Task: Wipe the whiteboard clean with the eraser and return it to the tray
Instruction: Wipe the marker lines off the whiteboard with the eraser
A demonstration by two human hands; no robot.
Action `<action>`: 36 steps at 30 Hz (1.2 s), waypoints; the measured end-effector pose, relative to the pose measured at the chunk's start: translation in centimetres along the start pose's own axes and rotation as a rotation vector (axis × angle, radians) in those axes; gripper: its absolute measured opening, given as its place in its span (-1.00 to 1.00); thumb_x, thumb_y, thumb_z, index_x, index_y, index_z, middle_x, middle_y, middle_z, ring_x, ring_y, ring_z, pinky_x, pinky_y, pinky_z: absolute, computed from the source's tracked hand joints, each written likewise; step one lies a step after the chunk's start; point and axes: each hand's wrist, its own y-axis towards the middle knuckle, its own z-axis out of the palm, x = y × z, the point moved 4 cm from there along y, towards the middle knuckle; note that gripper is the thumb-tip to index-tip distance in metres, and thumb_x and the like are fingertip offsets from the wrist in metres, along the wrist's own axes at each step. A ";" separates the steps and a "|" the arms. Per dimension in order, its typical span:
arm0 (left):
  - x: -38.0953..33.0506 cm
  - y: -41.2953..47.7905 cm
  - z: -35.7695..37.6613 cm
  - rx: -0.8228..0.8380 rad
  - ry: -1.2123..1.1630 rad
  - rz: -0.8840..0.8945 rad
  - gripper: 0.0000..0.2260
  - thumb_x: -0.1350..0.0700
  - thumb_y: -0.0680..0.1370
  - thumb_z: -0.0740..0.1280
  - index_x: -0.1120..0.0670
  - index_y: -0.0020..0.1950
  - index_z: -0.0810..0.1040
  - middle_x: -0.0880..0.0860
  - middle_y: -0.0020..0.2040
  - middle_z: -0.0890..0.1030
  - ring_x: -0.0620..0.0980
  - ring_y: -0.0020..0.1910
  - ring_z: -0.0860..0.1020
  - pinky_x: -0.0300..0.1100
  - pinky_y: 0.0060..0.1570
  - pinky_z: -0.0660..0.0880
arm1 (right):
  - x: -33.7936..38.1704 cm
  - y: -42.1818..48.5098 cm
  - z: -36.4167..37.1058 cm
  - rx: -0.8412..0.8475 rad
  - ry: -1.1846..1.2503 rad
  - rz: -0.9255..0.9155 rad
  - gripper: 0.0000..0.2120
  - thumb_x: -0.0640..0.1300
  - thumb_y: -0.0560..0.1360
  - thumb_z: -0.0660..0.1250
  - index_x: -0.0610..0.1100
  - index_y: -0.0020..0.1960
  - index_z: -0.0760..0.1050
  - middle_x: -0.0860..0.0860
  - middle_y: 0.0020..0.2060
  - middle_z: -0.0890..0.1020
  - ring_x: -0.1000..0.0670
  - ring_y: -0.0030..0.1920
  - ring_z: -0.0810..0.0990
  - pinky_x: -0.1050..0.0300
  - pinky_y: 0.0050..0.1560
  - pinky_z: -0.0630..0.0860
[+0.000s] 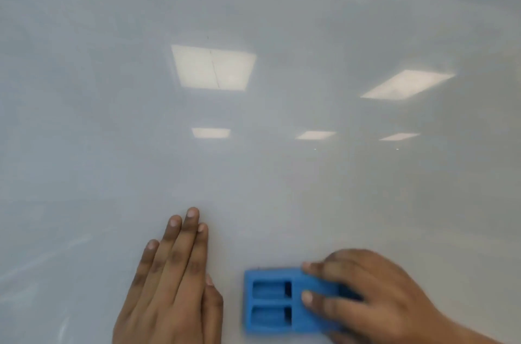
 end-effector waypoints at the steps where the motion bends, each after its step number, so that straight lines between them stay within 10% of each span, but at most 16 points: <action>1: 0.0 -0.2 0.0 -0.015 0.028 0.002 -0.51 0.21 0.52 0.10 0.22 0.43 0.48 0.16 0.48 0.44 0.07 0.52 0.34 -0.10 0.53 0.19 | -0.6 2.4 -4.1 -0.143 -0.017 0.116 -0.59 0.26 0.56 0.28 0.01 0.21 0.65 0.07 0.22 0.61 0.26 0.18 0.53 0.16 0.35 0.46; 4: 0.2 -0.5 0.3 -0.042 0.075 0.000 -0.50 0.23 0.50 0.13 0.19 0.43 0.52 0.14 0.47 0.47 0.06 0.52 0.36 -0.07 0.51 0.22 | -2.3 12.0 -15.1 -0.414 0.152 0.390 -0.63 0.06 0.53 0.43 -0.12 0.23 0.59 -0.08 0.22 0.57 -0.12 0.17 0.59 0.07 0.21 0.54; 9: 0.2 -0.5 0.8 -0.059 0.111 0.024 -0.50 0.21 0.45 0.15 0.19 0.39 0.46 0.13 0.42 0.51 0.04 0.45 0.40 -0.09 0.48 0.22 | -8.7 16.4 -12.7 -0.551 0.217 0.723 -0.54 -0.20 0.45 0.56 -0.13 0.30 0.53 0.03 0.24 0.57 0.08 0.20 0.52 0.51 0.16 0.45; 13: 0.4 -0.5 1.1 -0.067 0.123 0.022 -0.49 0.21 0.43 0.16 0.18 0.38 0.46 0.11 0.41 0.53 0.03 0.45 0.40 -0.09 0.47 0.23 | -10.1 23.3 -14.2 -0.593 0.249 0.783 -0.55 -0.11 0.44 0.55 -0.09 0.30 0.55 -0.03 0.24 0.61 -0.03 0.19 0.59 0.10 0.28 0.55; 24: 0.2 -1.3 -0.5 0.063 -0.006 -0.030 -0.45 0.04 0.53 0.24 0.22 0.49 0.43 0.14 0.53 0.41 0.07 0.56 0.32 -0.05 0.54 0.24 | -1.4 33.3 -13.4 -0.423 0.279 0.364 -0.59 -0.01 0.38 0.47 -0.10 0.18 0.54 -0.02 0.19 0.60 -0.04 0.17 0.56 0.04 0.19 0.58; 36: 2.0 -11.1 -5.0 0.251 -0.040 -0.195 -0.43 0.10 0.60 0.18 0.28 0.58 0.19 0.23 0.59 0.26 0.16 0.63 0.19 0.04 0.61 0.15 | 14.7 6.1 -3.9 -0.229 0.367 -0.059 -0.79 -0.10 0.47 0.51 -0.04 0.06 0.55 -0.07 0.11 0.69 -0.16 -0.17 0.61 -0.03 -0.13 0.52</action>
